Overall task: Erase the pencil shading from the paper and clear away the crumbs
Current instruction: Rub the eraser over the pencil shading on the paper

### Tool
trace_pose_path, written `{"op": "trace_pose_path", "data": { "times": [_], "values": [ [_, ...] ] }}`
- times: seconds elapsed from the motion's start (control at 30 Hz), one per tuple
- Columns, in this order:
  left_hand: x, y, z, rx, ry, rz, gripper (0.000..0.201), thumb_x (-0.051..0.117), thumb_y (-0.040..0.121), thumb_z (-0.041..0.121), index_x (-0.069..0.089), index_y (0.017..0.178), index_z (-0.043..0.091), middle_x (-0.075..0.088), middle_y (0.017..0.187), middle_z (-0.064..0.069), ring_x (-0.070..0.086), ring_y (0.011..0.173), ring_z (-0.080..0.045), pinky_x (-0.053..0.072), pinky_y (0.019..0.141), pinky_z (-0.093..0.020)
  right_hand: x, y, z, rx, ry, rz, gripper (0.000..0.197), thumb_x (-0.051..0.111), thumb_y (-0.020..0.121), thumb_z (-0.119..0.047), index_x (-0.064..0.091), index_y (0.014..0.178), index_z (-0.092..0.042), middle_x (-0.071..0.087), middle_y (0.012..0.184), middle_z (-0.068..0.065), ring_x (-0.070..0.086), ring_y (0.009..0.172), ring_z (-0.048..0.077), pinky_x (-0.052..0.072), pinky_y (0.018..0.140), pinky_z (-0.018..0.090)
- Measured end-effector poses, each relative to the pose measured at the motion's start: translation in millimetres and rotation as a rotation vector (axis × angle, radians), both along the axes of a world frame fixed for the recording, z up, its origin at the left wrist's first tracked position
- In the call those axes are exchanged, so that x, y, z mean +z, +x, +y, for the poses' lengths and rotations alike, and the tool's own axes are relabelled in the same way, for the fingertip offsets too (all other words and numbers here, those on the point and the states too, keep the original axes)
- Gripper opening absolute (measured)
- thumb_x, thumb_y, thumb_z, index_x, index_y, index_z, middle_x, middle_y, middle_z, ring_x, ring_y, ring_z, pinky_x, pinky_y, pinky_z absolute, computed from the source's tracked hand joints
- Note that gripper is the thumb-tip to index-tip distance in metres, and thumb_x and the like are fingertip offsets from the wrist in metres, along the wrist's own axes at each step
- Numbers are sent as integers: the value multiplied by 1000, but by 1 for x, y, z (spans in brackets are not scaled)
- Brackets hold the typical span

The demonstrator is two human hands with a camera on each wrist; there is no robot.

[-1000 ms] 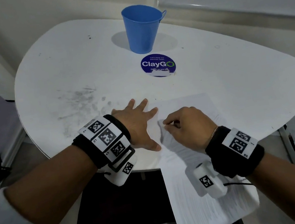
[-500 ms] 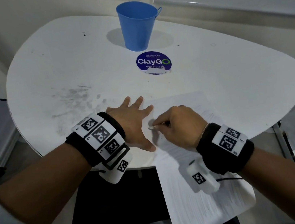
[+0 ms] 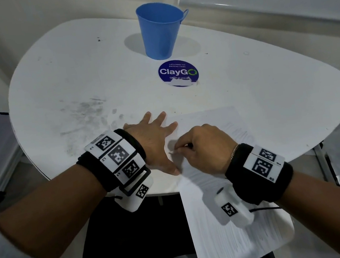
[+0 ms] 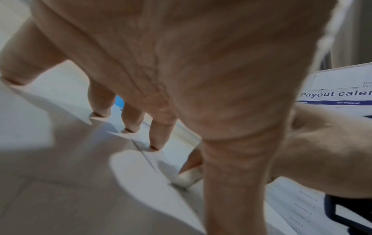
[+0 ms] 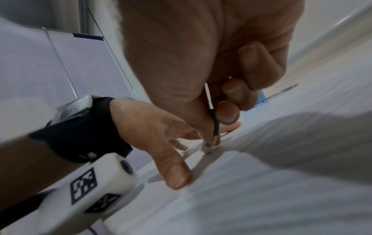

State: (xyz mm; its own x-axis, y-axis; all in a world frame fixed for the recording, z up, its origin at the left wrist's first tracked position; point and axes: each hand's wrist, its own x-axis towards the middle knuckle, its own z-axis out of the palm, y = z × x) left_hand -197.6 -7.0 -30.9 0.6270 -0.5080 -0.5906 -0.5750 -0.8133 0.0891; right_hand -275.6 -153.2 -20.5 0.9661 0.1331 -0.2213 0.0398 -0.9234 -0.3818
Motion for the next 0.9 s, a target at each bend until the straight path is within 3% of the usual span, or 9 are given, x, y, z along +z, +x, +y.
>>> {"op": "trace_pose_path", "data": {
  "times": [0.1, 0.23, 0.33, 0.47, 0.7, 0.8, 0.9],
  "values": [
    [0, 0, 0, -4, 2, 3, 133, 66, 61, 88, -11, 158, 42, -25, 166, 10, -21, 154, -25, 16, 120, -64, 0, -2, 3, 55, -11, 44, 21, 56, 93, -30, 77, 91, -31, 71, 75, -5, 60, 71, 17, 53, 70, 34],
    [1, 0, 0, -8, -1, -3, 130, 67, 63, 86, -11, 158, 42, -24, 166, 9, -20, 154, -26, 17, 119, -64, 1, 1, 1, 15, -2, 21, 20, 57, 93, -28, 76, 95, -31, 72, 78, -5, 60, 75, 17, 50, 71, 32],
    [2, -1, 0, 3, 10, 4, 134, 68, 60, 87, -12, 158, 42, -25, 165, 9, -21, 153, -25, 16, 120, -63, 3, -2, 6, 65, 11, 72, 23, 55, 92, -27, 77, 84, -29, 66, 63, -5, 56, 60, 11, 49, 64, 31],
    [1, -1, 0, -8, -5, -10, 131, 66, 61, 88, -10, 158, 42, -23, 166, 9, -19, 154, -26, 19, 119, -64, 4, 1, 4, 25, 10, 35, 22, 56, 91, -29, 77, 87, -28, 70, 71, -1, 57, 67, 19, 51, 67, 34],
    [2, -2, -1, -8, -2, -9, 128, 66, 65, 85, -10, 158, 41, -22, 167, 8, -19, 154, -27, 20, 119, -64, 3, 5, 4, 22, 5, 14, 23, 55, 91, -29, 77, 89, -28, 69, 73, -2, 54, 69, 18, 46, 66, 30],
    [1, -1, 0, -2, -1, -3, 129, 67, 64, 85, -10, 158, 42, -22, 166, 9, -19, 154, -26, 19, 119, -64, 6, 6, 1, 96, 39, 94, 21, 58, 91, -25, 78, 89, -28, 69, 69, -6, 59, 67, 12, 49, 68, 30],
    [1, 1, 0, 2, 2, 4, 127, 70, 67, 81, -10, 158, 42, -23, 166, 10, -19, 154, -26, 18, 119, -64, 7, 16, -3, 46, 43, 42, 21, 59, 93, -22, 78, 93, -30, 55, 59, -17, 52, 64, 8, 40, 67, 24]
  ]
}}
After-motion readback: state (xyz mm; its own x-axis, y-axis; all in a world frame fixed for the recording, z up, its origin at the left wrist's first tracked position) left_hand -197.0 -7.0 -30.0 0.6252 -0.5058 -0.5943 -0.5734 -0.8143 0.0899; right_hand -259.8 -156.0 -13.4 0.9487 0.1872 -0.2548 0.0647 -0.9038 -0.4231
